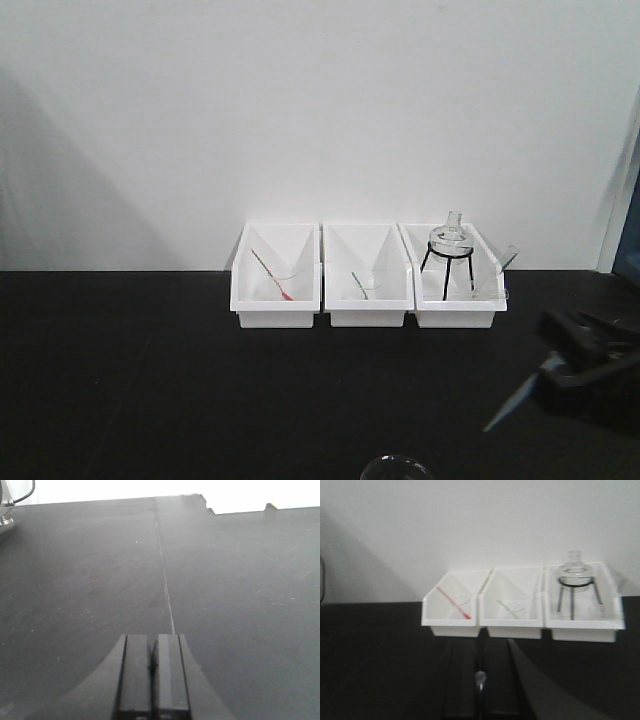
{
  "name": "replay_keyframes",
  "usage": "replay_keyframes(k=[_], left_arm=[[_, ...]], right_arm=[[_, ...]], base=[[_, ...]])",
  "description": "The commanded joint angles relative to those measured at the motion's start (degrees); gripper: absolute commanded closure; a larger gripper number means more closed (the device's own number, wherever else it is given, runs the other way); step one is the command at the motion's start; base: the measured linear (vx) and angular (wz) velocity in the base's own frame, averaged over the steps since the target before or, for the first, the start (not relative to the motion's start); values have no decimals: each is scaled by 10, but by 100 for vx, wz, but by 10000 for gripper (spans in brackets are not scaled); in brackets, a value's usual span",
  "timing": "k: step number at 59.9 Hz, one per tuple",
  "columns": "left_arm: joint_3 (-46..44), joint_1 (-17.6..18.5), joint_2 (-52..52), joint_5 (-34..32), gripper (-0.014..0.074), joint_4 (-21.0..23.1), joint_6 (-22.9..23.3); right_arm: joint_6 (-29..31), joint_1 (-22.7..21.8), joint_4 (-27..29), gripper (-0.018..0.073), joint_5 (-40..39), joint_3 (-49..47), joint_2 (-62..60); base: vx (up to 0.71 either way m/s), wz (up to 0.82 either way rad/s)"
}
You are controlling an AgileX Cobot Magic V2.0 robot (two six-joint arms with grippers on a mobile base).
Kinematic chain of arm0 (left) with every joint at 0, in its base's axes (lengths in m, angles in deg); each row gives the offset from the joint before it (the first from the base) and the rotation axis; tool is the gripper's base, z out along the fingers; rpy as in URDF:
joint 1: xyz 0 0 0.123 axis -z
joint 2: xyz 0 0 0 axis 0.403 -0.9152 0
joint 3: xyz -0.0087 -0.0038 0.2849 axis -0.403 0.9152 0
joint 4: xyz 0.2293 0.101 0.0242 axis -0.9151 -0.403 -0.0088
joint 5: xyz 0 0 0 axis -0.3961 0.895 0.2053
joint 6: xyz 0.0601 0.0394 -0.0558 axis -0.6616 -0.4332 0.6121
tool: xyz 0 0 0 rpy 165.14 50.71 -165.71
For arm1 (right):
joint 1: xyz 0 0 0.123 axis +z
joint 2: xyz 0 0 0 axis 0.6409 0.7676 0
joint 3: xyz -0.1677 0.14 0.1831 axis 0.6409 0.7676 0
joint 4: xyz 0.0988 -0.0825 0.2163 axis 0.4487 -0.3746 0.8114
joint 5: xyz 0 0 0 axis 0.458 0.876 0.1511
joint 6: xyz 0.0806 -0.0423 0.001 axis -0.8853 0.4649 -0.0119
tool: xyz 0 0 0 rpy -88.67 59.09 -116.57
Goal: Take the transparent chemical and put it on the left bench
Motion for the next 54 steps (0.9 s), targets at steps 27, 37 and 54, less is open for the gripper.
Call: replay_keyframes(k=[27, 37, 54], left_arm=[[9, 1, 11, -45, 600, 0, 4], [9, 1, 11, -45, 600, 0, 4], [9, 1, 11, -45, 600, 0, 4]], right_arm=[[0, 66, -45, 557, -110, -70, 248], [0, 66, -49, 456, -122, -70, 284], [-2, 66, -48, 67, -147, -70, 287]], base=[[0, 0], [0, 0], [0, 0]])
